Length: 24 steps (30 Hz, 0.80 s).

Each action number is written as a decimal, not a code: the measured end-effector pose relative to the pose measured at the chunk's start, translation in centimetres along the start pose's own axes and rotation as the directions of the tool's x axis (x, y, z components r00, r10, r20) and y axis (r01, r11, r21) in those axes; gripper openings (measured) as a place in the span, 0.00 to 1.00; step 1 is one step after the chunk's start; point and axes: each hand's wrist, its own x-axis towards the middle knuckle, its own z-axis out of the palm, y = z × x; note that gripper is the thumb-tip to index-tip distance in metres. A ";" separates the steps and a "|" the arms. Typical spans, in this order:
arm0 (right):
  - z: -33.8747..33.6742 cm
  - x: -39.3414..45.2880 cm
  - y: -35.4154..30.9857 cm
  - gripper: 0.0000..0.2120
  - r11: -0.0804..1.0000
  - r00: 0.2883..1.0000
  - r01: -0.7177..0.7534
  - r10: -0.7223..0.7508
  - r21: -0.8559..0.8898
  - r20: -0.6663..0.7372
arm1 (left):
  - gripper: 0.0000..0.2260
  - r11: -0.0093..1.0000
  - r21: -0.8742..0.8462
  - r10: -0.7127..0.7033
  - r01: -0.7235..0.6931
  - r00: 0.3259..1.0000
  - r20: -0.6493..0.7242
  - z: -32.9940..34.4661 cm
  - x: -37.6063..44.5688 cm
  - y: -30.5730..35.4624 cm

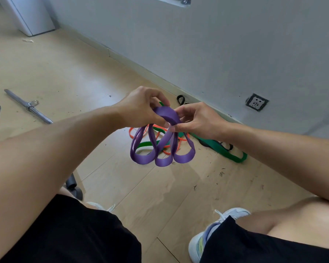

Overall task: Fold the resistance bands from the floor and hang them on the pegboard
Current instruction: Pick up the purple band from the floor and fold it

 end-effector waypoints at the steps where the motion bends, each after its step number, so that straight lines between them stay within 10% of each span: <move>1: -0.1 0.0 0.0 0.14 1.000 1.000 -0.001 0.001 -0.002 -0.005 | 0.22 1.000 -0.007 0.002 -0.002 1.000 0.004 0.0 0.0 0.0; 24: -5.2 -5.4 -4.9 0.12 0.994 0.995 -0.006 -0.006 -0.113 -0.102 | 0.11 0.982 -0.175 0.066 -0.072 0.997 -0.041 1.5 -1.7 4.4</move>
